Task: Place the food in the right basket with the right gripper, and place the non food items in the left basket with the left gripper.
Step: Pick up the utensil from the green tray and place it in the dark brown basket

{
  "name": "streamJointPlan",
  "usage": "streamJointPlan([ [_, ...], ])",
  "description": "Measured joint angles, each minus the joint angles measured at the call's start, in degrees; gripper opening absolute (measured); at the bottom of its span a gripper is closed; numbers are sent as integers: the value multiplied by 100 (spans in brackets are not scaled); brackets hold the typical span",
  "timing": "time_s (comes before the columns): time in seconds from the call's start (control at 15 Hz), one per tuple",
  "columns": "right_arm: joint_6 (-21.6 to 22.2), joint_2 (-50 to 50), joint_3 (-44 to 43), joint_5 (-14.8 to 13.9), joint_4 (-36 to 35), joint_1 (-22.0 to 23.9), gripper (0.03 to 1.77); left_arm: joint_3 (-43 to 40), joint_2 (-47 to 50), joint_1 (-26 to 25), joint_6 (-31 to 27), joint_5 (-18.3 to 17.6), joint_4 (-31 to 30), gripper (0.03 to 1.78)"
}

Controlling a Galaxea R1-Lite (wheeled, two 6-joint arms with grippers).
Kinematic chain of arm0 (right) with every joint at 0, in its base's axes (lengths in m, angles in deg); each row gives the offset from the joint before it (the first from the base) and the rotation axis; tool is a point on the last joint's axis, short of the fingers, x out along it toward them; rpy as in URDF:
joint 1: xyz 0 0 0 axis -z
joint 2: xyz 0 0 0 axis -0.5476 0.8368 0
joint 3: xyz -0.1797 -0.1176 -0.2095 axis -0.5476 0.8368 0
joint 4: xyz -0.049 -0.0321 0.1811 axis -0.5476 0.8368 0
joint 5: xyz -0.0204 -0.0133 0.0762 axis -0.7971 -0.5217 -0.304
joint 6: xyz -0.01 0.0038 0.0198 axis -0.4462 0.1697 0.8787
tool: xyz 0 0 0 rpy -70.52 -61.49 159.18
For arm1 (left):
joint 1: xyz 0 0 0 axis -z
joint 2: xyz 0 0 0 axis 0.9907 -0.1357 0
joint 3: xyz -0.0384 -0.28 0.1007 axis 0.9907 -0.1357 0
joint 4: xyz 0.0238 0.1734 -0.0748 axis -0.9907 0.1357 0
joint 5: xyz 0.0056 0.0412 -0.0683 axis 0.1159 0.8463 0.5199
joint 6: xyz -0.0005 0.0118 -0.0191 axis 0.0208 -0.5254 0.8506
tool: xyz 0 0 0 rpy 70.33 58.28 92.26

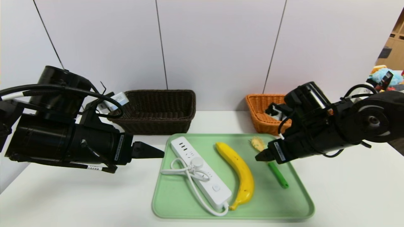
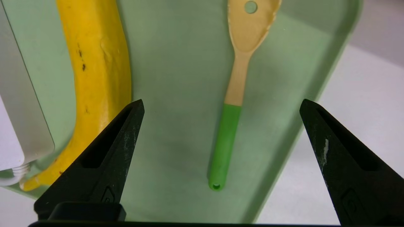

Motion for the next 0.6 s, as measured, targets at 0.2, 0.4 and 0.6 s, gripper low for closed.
streamJointPlan([
  [0.2,111,244,-49,-4,-2,-30,170,-9,-2,0,6,2,-6,169],
  [0.4,144,423,-52,-9,-6,0,170,-28,2,-2,16,2,-6,169],
  [0.6,130,513,-51,-55,-5,22,170,-30,2,-2,16,9,-9,169],
])
